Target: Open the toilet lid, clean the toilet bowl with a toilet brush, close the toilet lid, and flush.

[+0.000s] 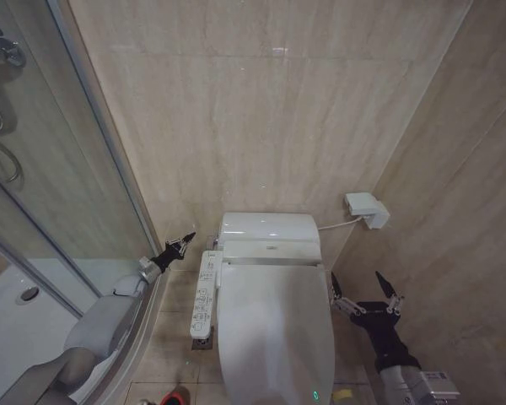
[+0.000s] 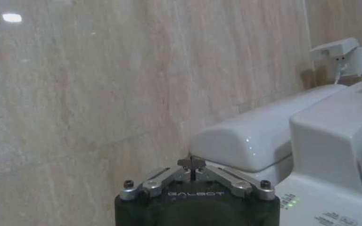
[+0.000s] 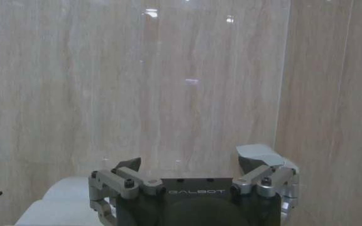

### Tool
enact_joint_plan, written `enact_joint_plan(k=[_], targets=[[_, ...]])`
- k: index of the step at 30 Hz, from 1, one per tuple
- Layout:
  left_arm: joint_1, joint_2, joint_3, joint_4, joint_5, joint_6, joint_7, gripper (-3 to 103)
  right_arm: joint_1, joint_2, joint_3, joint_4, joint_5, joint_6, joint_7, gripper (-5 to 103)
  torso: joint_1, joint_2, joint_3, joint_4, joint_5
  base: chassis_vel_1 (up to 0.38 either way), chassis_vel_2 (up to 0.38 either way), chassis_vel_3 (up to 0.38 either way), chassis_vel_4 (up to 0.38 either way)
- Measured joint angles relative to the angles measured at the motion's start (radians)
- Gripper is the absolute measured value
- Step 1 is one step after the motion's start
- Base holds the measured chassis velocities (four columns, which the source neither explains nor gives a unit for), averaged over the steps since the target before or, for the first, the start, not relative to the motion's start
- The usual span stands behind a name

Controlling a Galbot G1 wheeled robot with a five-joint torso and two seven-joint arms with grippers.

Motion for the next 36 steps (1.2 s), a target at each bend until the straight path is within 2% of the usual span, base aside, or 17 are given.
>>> enact_joint_plan(k=[13,21,26,29,36], targets=[[0.012,0.004,-0.005,0.0,-0.003,-0.002,0.014,0,0.0,0.0,0.0,0.0,0.0,0.0,0.0,100,0.0,0.0,0.0,0.0003,-0.0001,0.0,0.0,0.0,0.0],[0.016,0.002,-0.007,0.002,-0.003,-0.001,0.028,0,0.0,0.0,0.0,0.0,0.0,0.0,0.0,100,0.0,0.0,0.0,0.0002,0.0005,-0.111,-0.113,0.114,0.101],[0.019,0.003,-0.008,0.003,-0.006,-0.001,0.038,0,0.0,0.0,0.0,0.0,0.0,0.0,0.0,100,0.0,0.0,0.0,-0.0006,0.0002,-0.06,-0.071,0.042,0.044],[0.021,0.008,-0.009,0.004,-0.009,-0.001,0.045,0,0.0,0.0,0.0,0.0,0.0,0.0,0.0,100,0.0,0.0,0.0,0.0005,-0.0001,0.038,0.032,-0.018,-0.006],[0.025,0.01,-0.012,0.004,-0.013,0.0,0.058,0,0.0,0.0,0.0,0.0,0.0,0.0,0.0,100,0.0,0.0,0.0,0.0003,-0.0001,0.017,0.017,-0.01,-0.006]])
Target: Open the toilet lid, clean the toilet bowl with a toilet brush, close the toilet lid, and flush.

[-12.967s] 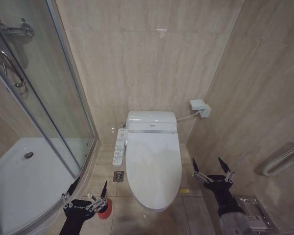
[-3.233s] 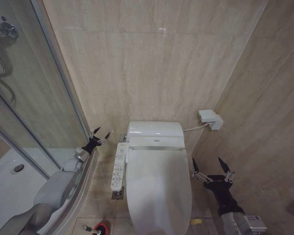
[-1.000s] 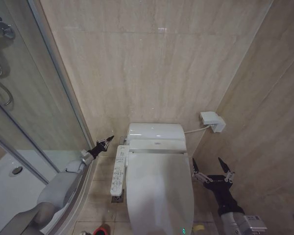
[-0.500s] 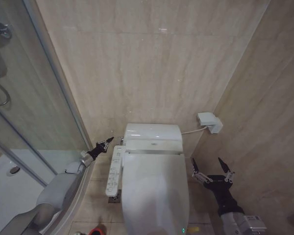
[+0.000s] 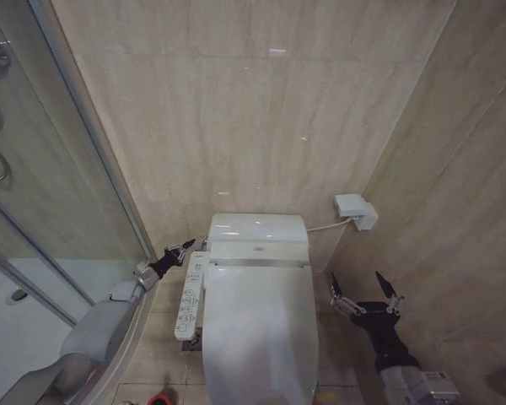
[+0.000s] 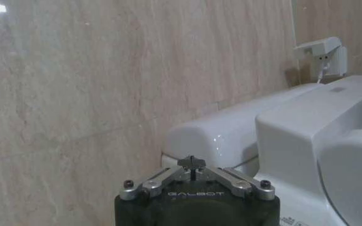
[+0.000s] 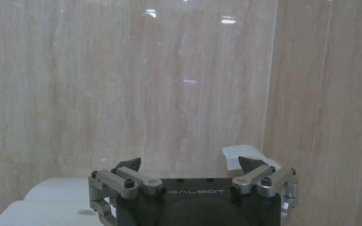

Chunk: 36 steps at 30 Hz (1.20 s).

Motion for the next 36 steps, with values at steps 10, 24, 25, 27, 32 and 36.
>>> enact_joint_plan(k=[10,24,25,27,32,36], targets=[[0.003,0.003,-0.001,0.0,-0.005,0.0,0.017,0,0.0,0.0,0.0,0.0,0.0,0.0,0.0,100,0.0,0.0,0.0,-0.0002,0.0001,0.0,0.0,0.0,0.0],[0.01,-0.003,-0.002,0.0,-0.005,0.0,0.019,0,0.0,0.0,0.0,0.0,0.0,0.0,0.0,100,0.0,0.0,0.0,-0.0002,0.0001,0.0,0.0,0.0,0.0],[0.01,-0.003,-0.003,0.001,-0.005,0.0,0.02,0,0.0,0.0,0.0,0.0,0.0,0.0,0.0,100,0.0,0.0,0.0,-0.0002,0.0001,0.0,0.0,0.0,0.0],[0.011,-0.003,-0.003,0.001,-0.005,0.0,0.02,0,0.0,0.0,0.0,0.0,0.0,0.0,0.0,100,0.0,0.0,0.0,-0.0002,0.0001,0.0,0.0,0.0,0.0],[0.014,-0.004,-0.004,0.002,-0.004,0.001,0.023,0,0.0,0.0,0.0,0.0,0.0,0.0,0.0,100,0.0,0.0,0.0,-0.0002,0.0001,0.0,0.0,0.0,0.0],[0.018,-0.007,-0.005,0.002,-0.003,0.001,0.024,0,0.0,0.0,0.0,0.0,0.0,0.0,0.0,100,0.0,0.0,0.0,-0.0002,0.0002,0.0,0.0,0.0,0.0]])
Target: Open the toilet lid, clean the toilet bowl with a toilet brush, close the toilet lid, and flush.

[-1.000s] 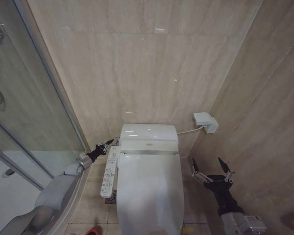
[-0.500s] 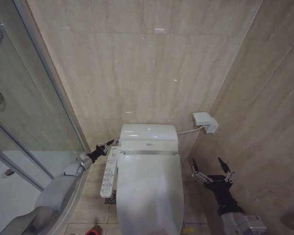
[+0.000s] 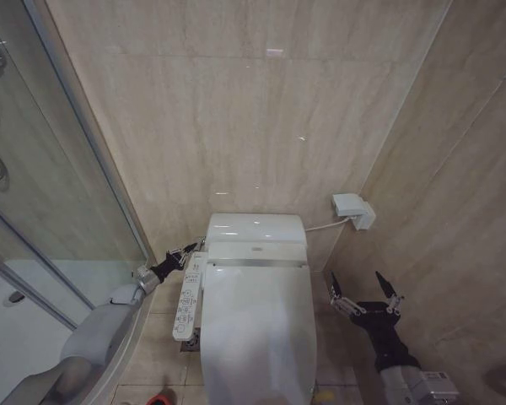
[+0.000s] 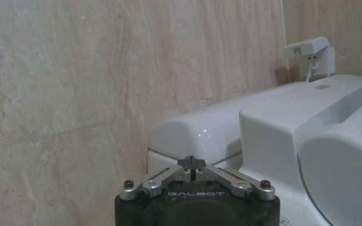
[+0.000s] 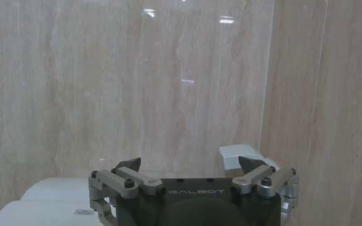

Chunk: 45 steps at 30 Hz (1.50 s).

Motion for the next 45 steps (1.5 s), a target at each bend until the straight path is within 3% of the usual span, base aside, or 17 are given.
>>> enact_joint_plan(k=[45], targets=[[0.02,-0.004,-0.005,-0.008,0.003,-0.001,0.003,0,0.0,0.0,0.0,0.0,0.0,0.0,0.0,100,0.0,0.0,0.0,0.0001,0.0,0.0,0.0,0.0,0.0]])
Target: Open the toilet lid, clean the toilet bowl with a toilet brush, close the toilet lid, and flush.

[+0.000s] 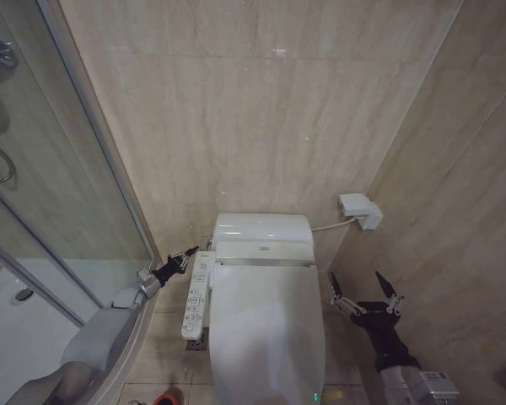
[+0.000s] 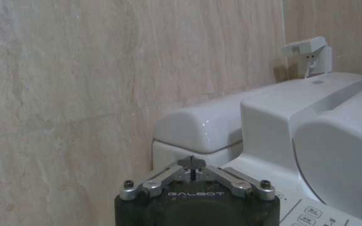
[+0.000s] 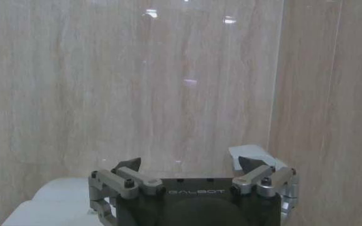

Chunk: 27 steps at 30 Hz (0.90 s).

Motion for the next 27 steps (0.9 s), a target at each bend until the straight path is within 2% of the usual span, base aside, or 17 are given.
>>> enact_joint_plan(k=[16,23,27], targets=[[0.002,0.002,-0.003,0.005,-0.004,0.0,0.009,0,0.0,0.0,0.0,0.0,0.0,0.0,0.0,100,0.001,0.0,0.0,-0.0001,-0.0001,-0.032,0.038,0.033,-0.028],[-0.011,-0.005,-0.006,0.018,-0.01,0.001,-0.007,0,0.0,0.0,0.0,0.0,0.0,0.0,0.0,100,0.0,0.0,0.0,-0.0002,0.0,-0.007,0.004,0.008,-0.002],[-0.02,-0.007,-0.002,0.026,-0.009,0.005,-0.043,0,0.0,0.0,0.0,0.0,0.0,0.0,0.0,100,0.0,0.0,0.0,-0.0001,0.0,0.0,0.0,0.0,0.0]])
